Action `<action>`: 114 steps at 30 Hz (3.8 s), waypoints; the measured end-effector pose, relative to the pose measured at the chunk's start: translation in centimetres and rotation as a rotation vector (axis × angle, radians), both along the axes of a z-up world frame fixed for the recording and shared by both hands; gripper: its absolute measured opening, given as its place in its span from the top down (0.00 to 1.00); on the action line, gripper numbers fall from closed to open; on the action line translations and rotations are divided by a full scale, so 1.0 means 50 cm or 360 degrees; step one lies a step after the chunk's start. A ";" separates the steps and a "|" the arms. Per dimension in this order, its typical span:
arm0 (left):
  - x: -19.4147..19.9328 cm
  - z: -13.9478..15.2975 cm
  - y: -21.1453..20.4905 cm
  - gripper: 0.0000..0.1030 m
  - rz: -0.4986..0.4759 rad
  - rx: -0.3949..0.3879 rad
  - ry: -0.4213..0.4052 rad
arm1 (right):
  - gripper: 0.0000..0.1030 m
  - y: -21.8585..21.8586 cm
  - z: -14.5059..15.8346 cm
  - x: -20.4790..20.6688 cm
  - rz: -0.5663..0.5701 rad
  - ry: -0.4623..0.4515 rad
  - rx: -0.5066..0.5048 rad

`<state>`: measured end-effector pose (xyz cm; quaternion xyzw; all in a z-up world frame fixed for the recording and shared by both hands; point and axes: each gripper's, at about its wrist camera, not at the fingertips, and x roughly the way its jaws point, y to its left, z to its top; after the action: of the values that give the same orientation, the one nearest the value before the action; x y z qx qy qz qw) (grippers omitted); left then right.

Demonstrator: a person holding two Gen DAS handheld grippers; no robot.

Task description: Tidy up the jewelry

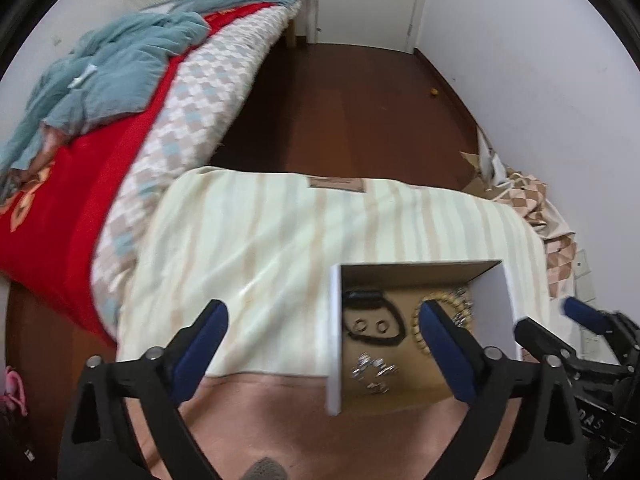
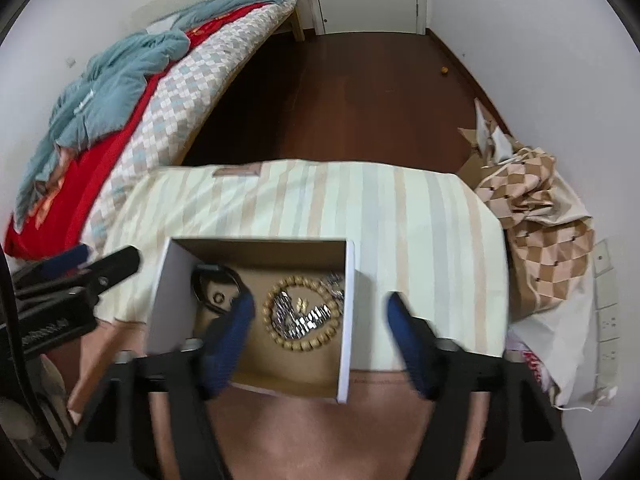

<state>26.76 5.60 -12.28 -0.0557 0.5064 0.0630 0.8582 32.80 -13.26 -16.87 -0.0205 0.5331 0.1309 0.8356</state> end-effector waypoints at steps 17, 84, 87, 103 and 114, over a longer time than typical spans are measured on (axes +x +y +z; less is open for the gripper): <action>-0.190 0.079 -0.030 0.00 0.0073 0.0131 -0.0122 | 0.01 -0.031 0.084 -0.179 -0.0153 -0.0142 -0.0170; -0.258 0.297 -0.059 0.00 0.0084 0.0103 -0.0126 | 0.00 -0.034 0.389 -0.283 -0.0168 -0.0353 -0.0195; -0.255 0.297 -0.059 0.00 0.0085 0.0105 -0.0126 | 0.00 -0.032 0.387 -0.280 -0.0161 -0.0343 -0.0198; -0.261 0.284 -0.058 0.00 0.0055 0.0064 -0.0100 | 0.00 -0.031 0.377 -0.281 -0.0143 -0.0307 -0.0206; -0.268 0.282 -0.063 0.00 0.0044 0.0059 -0.0100 | 0.00 -0.035 0.373 -0.290 -0.0138 -0.0295 -0.0211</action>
<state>13.37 2.47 1.84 -0.0489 0.4772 0.0824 0.8736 18.31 -15.00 1.79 -0.0647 0.4616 0.0567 0.8829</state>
